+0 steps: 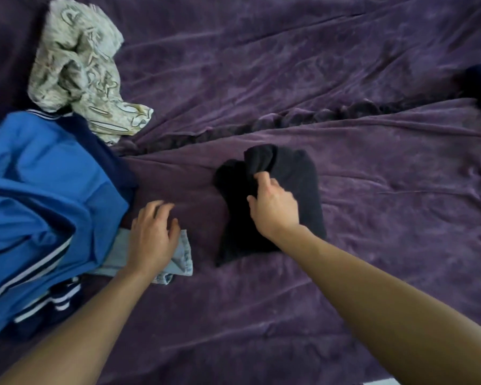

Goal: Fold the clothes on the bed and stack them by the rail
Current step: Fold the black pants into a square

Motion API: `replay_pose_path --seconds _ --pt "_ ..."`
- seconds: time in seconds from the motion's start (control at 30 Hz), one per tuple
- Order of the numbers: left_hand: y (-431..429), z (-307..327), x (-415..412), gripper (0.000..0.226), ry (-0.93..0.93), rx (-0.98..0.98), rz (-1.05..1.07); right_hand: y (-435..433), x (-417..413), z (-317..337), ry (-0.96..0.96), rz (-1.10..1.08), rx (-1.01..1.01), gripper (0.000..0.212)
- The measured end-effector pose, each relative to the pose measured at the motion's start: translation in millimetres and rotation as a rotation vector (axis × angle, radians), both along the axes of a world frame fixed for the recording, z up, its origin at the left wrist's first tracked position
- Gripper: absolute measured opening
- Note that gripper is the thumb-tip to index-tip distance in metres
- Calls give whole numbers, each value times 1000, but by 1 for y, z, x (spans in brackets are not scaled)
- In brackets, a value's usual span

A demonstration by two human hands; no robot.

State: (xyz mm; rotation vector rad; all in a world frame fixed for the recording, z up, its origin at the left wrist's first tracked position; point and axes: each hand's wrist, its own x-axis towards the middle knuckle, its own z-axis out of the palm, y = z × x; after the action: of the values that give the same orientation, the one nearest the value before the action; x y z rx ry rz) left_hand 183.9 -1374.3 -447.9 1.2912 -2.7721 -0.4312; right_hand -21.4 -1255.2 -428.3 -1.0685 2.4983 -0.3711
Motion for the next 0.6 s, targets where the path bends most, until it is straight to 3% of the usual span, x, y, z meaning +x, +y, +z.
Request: replay_pose_path --seconds 0.07,0.2,0.27,0.37,0.43,0.5,0.6 --pt "-5 -3 8 28 18 9 6 -10 25 -15 -30 90 73 44" --pt "-11 -11 -4 29 80 88 48 7 47 -36 -318 254 153 42" --pt "-12 -10 -27 31 136 97 54 27 33 -35 -210 208 -24 29" --pt "-5 -10 -75 36 156 -2 -61 48 -15 -35 200 126 -251 29" --pt "6 -15 -110 41 127 -71 -237 47 -47 -39 338 127 -200 42" --pt "14 -27 -139 47 27 -118 -393 38 -71 -50 351 197 -107 50" --pt "12 -56 -151 56 -221 -95 -403 29 -87 -77 283 327 28 61"
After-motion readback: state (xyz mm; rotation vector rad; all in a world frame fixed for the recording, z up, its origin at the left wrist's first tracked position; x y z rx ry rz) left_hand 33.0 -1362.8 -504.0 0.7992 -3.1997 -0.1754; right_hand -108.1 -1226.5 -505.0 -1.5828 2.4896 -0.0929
